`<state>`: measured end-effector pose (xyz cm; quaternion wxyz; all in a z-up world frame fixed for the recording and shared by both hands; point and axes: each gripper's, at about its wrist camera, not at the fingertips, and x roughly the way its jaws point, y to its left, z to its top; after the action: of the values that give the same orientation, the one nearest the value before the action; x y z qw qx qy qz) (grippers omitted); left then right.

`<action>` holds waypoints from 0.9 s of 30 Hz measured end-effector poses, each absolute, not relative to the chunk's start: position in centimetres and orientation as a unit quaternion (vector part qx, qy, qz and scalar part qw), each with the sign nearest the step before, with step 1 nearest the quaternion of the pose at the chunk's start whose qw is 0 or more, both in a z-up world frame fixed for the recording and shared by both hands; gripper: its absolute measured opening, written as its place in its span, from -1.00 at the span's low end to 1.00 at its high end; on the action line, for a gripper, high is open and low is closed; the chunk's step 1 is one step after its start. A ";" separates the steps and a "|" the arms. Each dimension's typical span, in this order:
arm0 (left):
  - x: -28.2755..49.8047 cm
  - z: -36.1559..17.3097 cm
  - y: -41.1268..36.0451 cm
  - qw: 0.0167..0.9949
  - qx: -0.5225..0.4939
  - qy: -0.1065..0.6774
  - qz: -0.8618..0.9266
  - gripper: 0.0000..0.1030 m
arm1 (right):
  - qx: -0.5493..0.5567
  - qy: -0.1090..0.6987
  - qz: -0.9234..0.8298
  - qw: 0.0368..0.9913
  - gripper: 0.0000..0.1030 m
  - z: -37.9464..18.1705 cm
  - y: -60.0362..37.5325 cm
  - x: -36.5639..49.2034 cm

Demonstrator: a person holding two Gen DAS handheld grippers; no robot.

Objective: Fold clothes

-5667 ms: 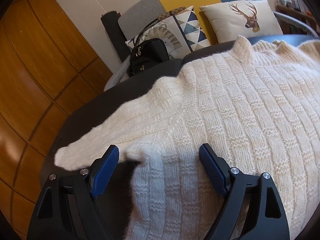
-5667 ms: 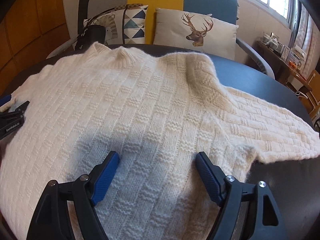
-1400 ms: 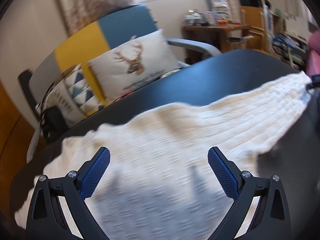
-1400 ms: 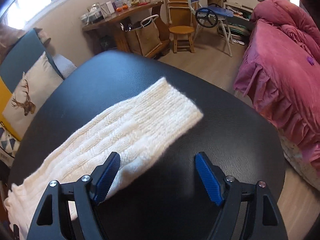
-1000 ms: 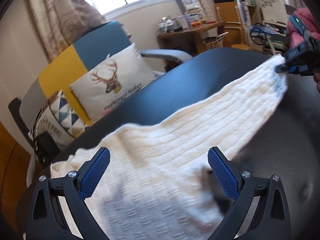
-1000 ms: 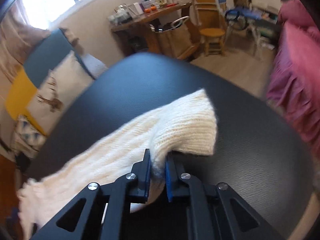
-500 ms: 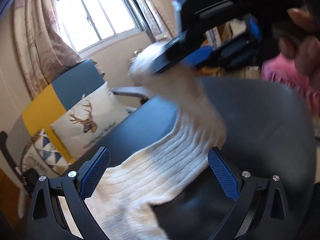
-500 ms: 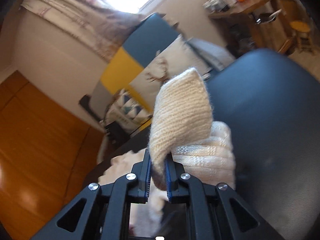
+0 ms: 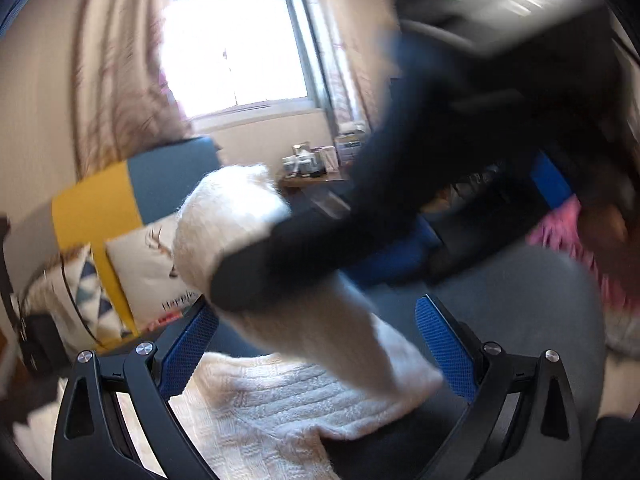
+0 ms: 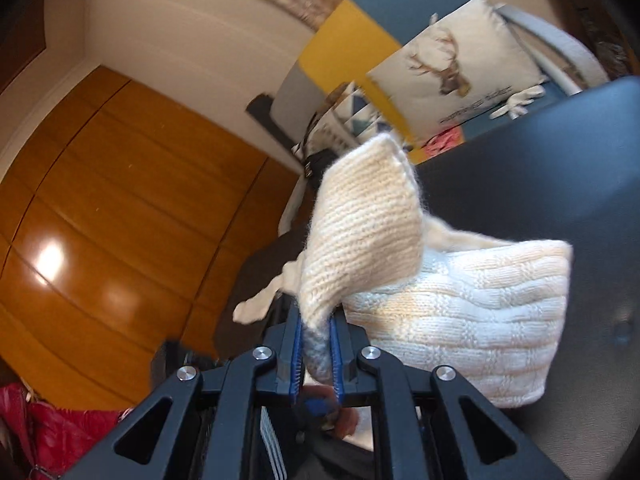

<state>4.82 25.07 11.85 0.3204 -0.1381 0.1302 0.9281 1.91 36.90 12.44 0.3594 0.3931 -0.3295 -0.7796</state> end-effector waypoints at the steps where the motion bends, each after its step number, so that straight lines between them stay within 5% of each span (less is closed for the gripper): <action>1: 4.6 12.0 24.8 0.322 -0.142 0.119 0.928 0.95 | 0.396 -0.326 -0.778 0.363 -0.78 12.5 36.4 1.9; 5: 4.2 12.1 23.4 0.355 -0.143 0.080 0.920 0.87 | 0.390 -0.318 -0.781 0.371 -0.78 13.2 35.2 2.1; 9: 3.2 11.7 22.8 0.365 -0.164 0.077 0.913 -0.43 | 0.392 -0.285 -0.795 0.366 -0.68 13.5 34.1 2.6; 10: 2.9 11.6 22.6 0.366 -0.169 0.077 0.912 -0.51 | 0.394 -0.277 -0.798 0.363 -0.61 13.6 33.9 2.5; 18: 1.0 13.4 17.1 0.355 -0.173 -0.008 0.918 -0.68 | 0.309 -0.292 -0.852 0.306 -0.43 14.6 37.4 4.0; 27: 0.7 22.0 -2.0 0.296 -0.119 -0.177 0.931 -0.68 | 0.374 -0.390 -0.825 0.163 -0.35 4.9 42.0 3.3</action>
<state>0.66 -2.04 22.00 0.2957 -0.1192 -0.1766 0.9312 3.34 42.01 4.92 0.1635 0.3743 -0.3896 -0.8255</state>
